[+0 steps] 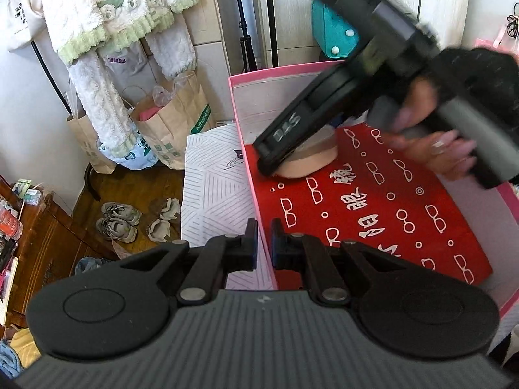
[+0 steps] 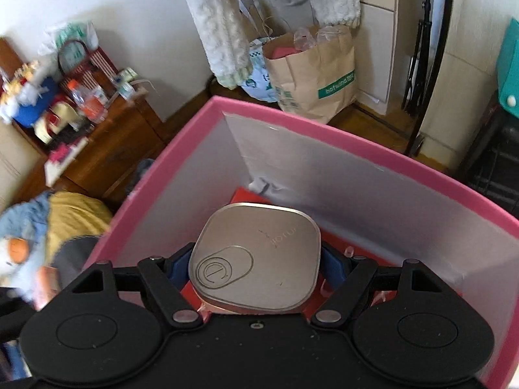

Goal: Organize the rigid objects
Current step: 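Carry the beige case into the pink box and release it, then grasp the cream plastic holder with the right gripper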

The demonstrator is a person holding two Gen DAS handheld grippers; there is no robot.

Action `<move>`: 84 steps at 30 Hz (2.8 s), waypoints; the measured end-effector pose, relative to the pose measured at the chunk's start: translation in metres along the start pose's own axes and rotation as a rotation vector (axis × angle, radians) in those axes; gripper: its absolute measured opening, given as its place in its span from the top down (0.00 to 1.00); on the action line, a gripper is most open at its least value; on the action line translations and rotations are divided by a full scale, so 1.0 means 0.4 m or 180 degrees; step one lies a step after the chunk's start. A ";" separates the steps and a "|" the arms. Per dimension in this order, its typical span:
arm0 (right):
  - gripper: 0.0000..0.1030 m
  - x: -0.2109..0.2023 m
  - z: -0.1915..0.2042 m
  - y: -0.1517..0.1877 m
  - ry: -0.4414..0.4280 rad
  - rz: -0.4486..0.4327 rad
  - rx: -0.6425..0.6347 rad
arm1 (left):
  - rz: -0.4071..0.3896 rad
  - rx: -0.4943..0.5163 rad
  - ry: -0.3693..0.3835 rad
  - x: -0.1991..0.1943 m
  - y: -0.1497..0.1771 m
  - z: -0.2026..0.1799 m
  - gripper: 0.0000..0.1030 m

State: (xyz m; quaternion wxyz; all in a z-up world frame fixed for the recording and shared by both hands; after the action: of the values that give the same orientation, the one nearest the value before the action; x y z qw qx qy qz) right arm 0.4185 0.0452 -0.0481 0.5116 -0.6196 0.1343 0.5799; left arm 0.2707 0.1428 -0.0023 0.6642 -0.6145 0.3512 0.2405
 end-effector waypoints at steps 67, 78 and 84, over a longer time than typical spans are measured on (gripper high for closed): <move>0.40 -0.326 -0.165 0.626 0.1302 -0.1383 0.0470 | -0.0038 0.0042 0.0060 -0.021 0.020 -0.005 0.91; 0.40 -0.451 -0.144 0.569 0.0885 -0.1728 0.0461 | 0.0014 0.0018 0.0082 -0.024 0.021 0.000 0.91; 0.40 -0.535 -0.083 0.467 0.0254 -0.1896 0.0187 | 0.0011 -0.0035 0.0086 -0.026 0.026 -0.002 0.91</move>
State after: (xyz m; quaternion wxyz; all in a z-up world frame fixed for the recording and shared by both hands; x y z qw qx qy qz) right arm 0.2334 -0.1546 0.0394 0.6713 -0.6390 -0.0166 0.3753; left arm 0.2562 0.1447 -0.0013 0.6556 -0.6207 0.3599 0.2353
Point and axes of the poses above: each gripper's, at about its wrist camera, not at the fingertips, and x roughly the way its jaws point, z to its left, y to its underside, the point moved 4 cm from there along x, roughly the way its jaws point, and after that the axes turned 7 degrees about -x, right-handed, at the moved point
